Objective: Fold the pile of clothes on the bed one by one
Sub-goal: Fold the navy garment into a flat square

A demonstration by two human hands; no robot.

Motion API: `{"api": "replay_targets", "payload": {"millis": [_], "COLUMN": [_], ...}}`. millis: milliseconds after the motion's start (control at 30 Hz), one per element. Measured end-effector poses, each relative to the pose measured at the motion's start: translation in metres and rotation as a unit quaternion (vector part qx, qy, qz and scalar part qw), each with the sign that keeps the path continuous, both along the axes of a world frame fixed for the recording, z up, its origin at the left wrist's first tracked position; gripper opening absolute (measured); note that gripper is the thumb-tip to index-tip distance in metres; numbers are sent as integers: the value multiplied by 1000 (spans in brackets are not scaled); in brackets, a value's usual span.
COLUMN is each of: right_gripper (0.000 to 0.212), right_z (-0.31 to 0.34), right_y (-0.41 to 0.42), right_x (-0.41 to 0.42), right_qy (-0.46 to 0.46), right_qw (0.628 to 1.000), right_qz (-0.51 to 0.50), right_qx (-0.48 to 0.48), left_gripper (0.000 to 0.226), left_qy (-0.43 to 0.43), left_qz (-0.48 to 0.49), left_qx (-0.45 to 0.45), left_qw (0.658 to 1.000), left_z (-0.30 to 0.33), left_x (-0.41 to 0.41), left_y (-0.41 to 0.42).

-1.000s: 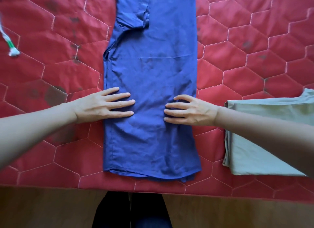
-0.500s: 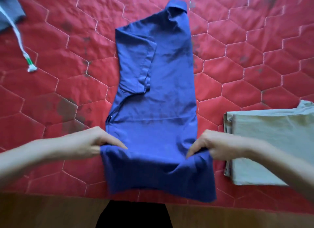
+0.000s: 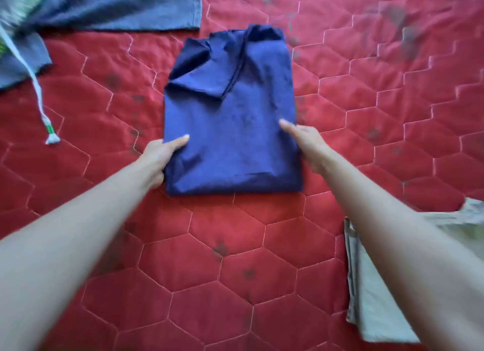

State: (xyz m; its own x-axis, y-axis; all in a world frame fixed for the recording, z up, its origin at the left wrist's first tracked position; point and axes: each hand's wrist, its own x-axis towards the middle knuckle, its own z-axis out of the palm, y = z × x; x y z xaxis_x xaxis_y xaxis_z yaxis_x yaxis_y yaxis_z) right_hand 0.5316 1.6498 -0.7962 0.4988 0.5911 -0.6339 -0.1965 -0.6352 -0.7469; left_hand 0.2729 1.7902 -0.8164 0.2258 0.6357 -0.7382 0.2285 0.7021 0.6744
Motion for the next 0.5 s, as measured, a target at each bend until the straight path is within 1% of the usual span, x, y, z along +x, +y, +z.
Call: {"api": "replay_targets", "payload": {"millis": [33,100,167,267,367,433,500], "right_gripper": [20,13,12,4,9,12,10], "right_z": [-2,-6,-8,-7,-8,-7,-5], "right_y": [-14,-46,-78,-124,-166,-184,-195], "right_x": [-7,-23,-39,-58,-75,-85,-92], "right_qy": [-25,-70,-75,-74,-79,-89,-111], "right_qw": [999,995,994,995,995,994,991], "right_qz": [21,63,71,58,55,58,67], "right_qx": [12,20,32,27,-8,-19,-33], "left_gripper": [11,7,4,10,14,17,17], "left_qy": [12,24,25,26,48,51,59], "left_qz": [8,9,-5,-33,-97,-129,-155], "left_qx": [19,45,54,71,104,105,108], "left_qw": [1000,999,998,997,989,985,980], "left_z": [-4,-7,-7,0,9,13,14], "left_x": [-10,-33,-55,-81,-104,-115,-121], "left_y": [-11,-34,-56,-94,-129,-145,-153]}}
